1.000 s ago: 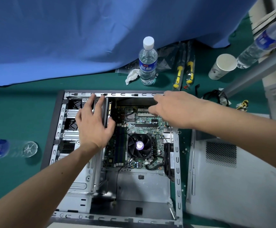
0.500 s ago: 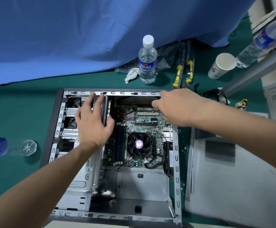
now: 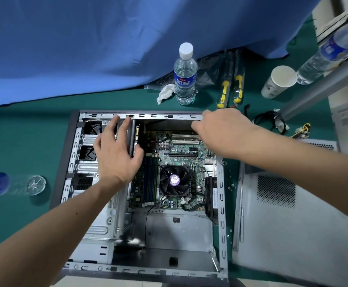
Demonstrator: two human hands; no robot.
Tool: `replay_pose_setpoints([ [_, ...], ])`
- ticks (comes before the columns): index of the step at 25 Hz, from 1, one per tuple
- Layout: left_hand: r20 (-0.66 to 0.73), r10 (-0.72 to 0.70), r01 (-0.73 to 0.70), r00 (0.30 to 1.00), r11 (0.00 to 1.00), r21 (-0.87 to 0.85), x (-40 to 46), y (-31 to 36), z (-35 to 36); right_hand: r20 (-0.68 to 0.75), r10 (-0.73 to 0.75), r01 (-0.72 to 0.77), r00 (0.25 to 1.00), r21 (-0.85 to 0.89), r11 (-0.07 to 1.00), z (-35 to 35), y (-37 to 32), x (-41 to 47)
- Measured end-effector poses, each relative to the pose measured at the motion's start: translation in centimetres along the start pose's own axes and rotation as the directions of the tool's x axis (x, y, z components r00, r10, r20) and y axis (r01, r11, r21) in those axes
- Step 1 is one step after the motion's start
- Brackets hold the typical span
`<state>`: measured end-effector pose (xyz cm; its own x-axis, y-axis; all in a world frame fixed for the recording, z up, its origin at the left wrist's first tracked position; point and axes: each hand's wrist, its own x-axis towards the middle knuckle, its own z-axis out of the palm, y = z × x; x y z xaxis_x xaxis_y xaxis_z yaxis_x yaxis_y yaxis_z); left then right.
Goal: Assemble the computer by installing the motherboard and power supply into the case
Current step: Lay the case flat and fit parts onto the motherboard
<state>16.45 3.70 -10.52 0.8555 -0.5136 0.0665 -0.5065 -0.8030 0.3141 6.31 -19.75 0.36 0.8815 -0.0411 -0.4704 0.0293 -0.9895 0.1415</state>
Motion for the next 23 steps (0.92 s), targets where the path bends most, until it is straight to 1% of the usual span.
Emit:
replay_pose_setpoints([
  [2,-0.001,-0.001,0.001,1.000,1.000,0.000,-0.1,-0.1,0.0,-0.020,0.066,-0.067,0.998,-0.049,0.997,0.3,-0.4,0.2],
  [3,-0.002,-0.002,0.002,1.000,1.000,-0.002,-0.1,0.0,0.0,0.005,0.071,-0.071,0.997,-0.040,0.997,0.3,-0.4,0.4],
  [5,-0.003,-0.001,0.001,1.000,1.000,-0.005,-0.1,0.1,0.0,0.089,0.020,-0.026,0.996,0.067,0.997,0.3,0.4,0.7],
  [6,-0.003,0.000,0.000,1.000,1.000,-0.004,0.0,0.1,0.0,0.108,-0.017,0.002,0.994,0.138,0.990,0.2,0.9,0.7],
  [7,-0.001,0.002,-0.002,1.000,1.000,-0.002,0.1,0.1,0.0,0.105,-0.041,0.021,0.994,0.185,0.983,0.2,1.2,0.7],
  [8,0.000,0.004,-0.004,1.000,1.000,-0.001,0.1,0.2,0.0,0.079,-0.060,0.044,0.995,0.187,0.981,0.2,1.4,0.6],
  [10,0.001,0.005,-0.005,1.000,1.000,0.003,0.0,0.1,0.0,-0.011,-0.043,0.044,0.999,0.069,0.997,0.4,1.3,0.6],
  [11,0.002,0.003,-0.003,1.000,1.000,0.004,0.0,0.1,0.0,-0.047,-0.008,0.008,0.999,-0.004,1.000,0.6,1.0,0.6],
  [12,0.002,0.002,-0.002,1.000,1.000,0.003,-0.1,0.0,0.0,-0.069,0.018,-0.021,0.997,-0.045,0.999,0.6,0.8,0.6],
  [13,0.001,0.002,-0.002,1.000,1.000,0.002,-0.1,0.0,0.0,-0.047,0.038,-0.041,0.998,-0.050,0.998,0.6,0.8,0.7],
  [14,-0.001,0.002,-0.002,1.000,1.000,0.001,-0.1,0.0,0.0,-0.023,0.033,-0.032,0.999,0.012,0.999,0.7,1.0,0.8],
  [16,-0.010,0.004,-0.004,1.000,1.000,-0.002,0.0,0.1,0.0,0.080,-0.017,0.002,0.997,0.191,0.982,0.6,1.6,0.9],
  [17,-0.016,0.006,-0.006,1.000,1.000,-0.005,0.1,0.2,0.1,0.095,-0.059,0.033,0.994,0.250,0.968,0.5,1.8,0.9],
  [18,-0.022,0.009,-0.009,1.000,1.000,-0.006,0.1,0.2,0.1,0.072,-0.088,0.067,0.994,0.253,0.965,0.3,2.0,0.8],
  [20,-0.024,0.010,-0.010,1.000,1.000,-0.001,0.0,0.2,0.1,-0.033,-0.082,0.085,0.996,0.123,0.989,0.2,1.5,0.5],
  [21,-0.025,0.009,-0.009,1.000,1.000,0.000,0.0,0.2,0.1,-0.088,-0.053,0.057,0.995,0.037,0.998,0.4,1.1,0.3],
  [22,-0.025,0.009,-0.009,1.000,1.000,0.001,-0.1,0.1,0.1,-0.107,-0.019,0.017,0.994,-0.026,1.000,0.6,0.7,0.3],
  [23,-0.025,0.008,-0.008,1.000,1.000,0.000,-0.1,0.1,0.1,-0.092,0.009,-0.013,0.996,-0.044,0.999,0.6,0.3,0.3],
])
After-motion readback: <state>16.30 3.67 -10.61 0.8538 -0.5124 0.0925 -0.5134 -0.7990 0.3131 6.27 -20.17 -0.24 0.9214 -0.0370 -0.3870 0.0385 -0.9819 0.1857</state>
